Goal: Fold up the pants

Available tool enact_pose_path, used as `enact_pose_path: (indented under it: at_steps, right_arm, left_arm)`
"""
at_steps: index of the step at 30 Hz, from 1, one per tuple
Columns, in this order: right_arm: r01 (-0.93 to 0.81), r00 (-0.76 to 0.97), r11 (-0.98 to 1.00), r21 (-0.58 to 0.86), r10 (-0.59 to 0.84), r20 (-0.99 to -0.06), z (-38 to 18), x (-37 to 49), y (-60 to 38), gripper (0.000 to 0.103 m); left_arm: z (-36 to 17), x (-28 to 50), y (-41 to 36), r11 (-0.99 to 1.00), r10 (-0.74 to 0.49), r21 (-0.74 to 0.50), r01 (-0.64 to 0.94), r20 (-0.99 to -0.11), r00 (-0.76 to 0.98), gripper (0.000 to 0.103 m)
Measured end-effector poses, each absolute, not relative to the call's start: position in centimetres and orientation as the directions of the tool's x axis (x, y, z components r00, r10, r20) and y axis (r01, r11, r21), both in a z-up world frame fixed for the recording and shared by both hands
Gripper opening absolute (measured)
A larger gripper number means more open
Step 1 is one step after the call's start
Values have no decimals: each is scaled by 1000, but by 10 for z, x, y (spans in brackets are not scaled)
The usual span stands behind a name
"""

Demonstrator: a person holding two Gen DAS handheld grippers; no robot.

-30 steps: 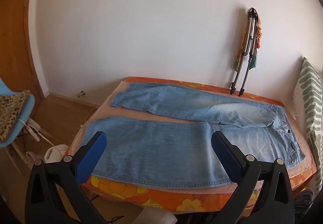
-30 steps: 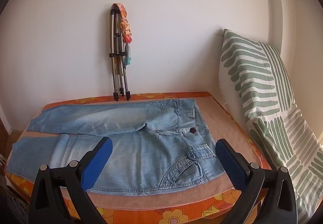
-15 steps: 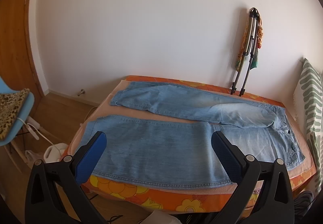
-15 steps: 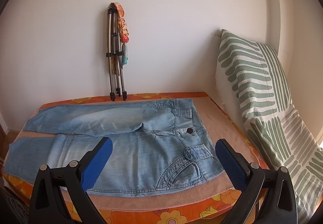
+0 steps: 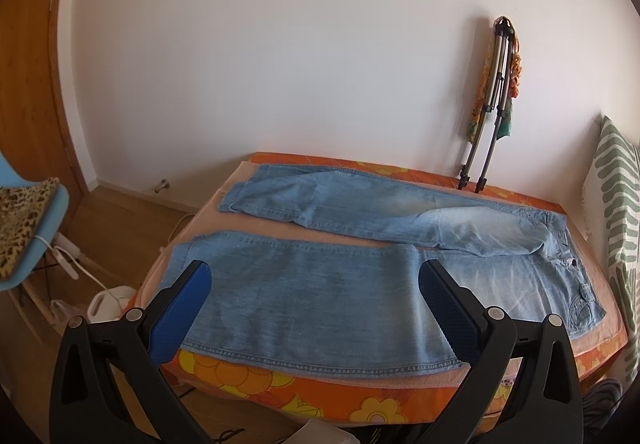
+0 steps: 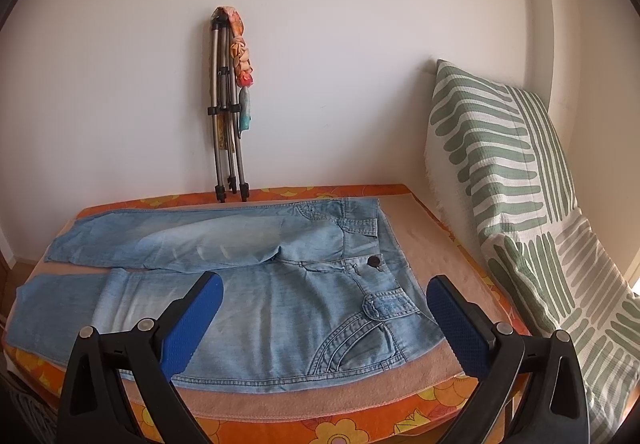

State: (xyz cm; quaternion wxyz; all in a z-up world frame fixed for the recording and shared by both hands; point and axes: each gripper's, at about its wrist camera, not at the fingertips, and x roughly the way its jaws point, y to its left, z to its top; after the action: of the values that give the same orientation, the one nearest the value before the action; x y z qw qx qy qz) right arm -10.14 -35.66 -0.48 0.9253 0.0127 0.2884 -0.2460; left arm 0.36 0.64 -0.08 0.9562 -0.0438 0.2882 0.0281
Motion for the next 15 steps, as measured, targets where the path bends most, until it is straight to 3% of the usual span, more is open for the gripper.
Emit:
enact_pose_path:
  at_steps: [15]
  right_arm:
    - [458, 714, 880, -127, -449, -538, -5, -101, -355, 103]
  left_arm:
    - [-2, 4, 6, 995, 26, -63, -72, -546, 837, 103]
